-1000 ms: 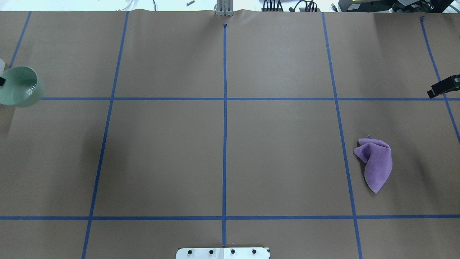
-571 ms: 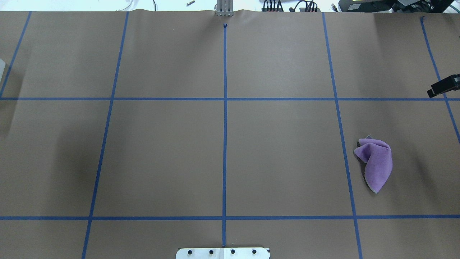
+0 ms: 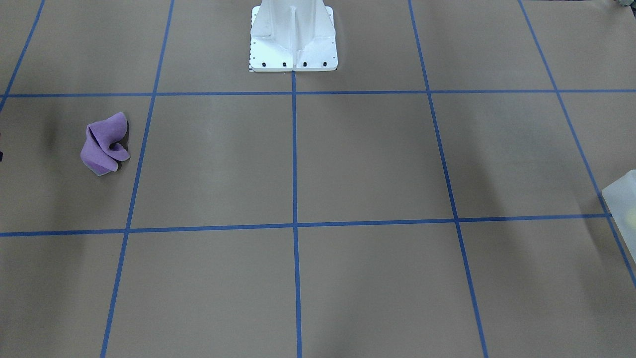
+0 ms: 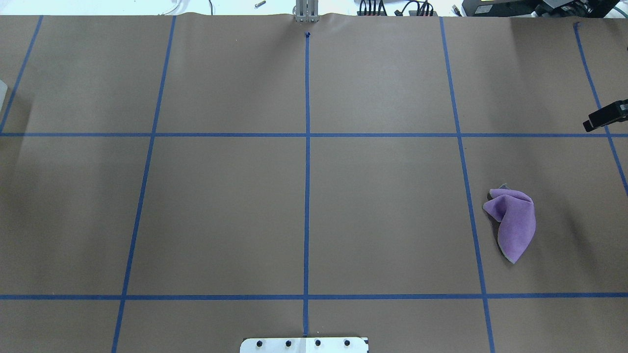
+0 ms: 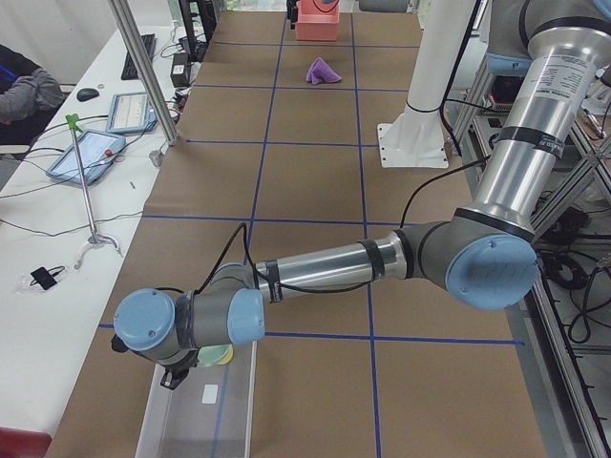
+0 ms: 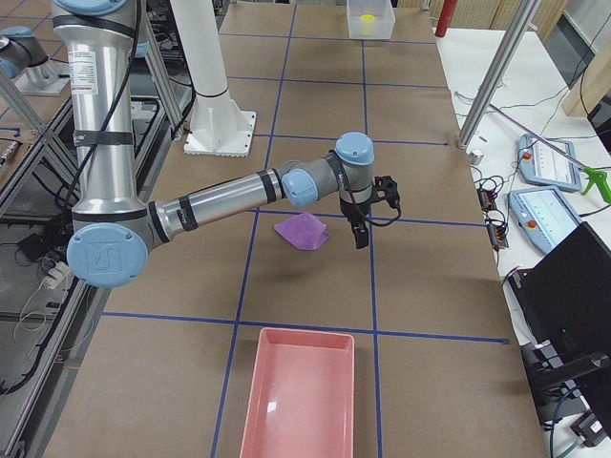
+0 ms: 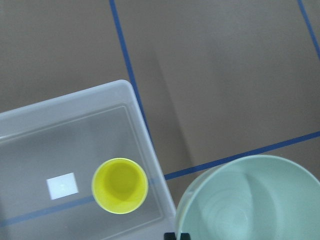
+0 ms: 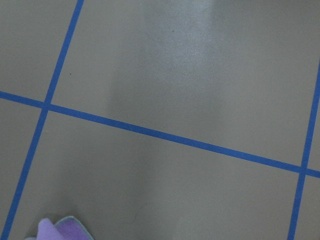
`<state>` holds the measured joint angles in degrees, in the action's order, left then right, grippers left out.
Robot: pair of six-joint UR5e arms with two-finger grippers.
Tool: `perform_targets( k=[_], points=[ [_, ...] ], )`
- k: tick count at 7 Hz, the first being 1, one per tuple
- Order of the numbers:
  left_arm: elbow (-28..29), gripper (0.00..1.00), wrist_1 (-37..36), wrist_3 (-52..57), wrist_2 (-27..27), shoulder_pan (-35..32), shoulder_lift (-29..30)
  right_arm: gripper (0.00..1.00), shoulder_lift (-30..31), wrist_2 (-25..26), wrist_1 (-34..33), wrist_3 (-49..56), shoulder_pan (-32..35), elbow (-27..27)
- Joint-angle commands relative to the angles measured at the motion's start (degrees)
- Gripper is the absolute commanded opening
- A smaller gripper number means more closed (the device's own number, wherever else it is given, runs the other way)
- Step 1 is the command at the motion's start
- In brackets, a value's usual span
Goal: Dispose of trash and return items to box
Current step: 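Carry the green bowl with the left gripper into the clear box, release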
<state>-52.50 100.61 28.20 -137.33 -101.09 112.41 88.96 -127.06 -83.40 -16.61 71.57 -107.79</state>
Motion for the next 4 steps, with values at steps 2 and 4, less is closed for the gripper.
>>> perform_targets(
  k=[2,4],
  points=[
    [17.59,0.0,21.5,-14.77,10.72,5.86,2.73,1.0,-0.1,0.14,-0.01,0.0,-0.02,0.12],
    [21.11,0.0,26.72,-21.05,12.43,9.57,3.25,1.0,-0.28,0.14,-0.01,0.0,-0.11,0.21]
  ],
)
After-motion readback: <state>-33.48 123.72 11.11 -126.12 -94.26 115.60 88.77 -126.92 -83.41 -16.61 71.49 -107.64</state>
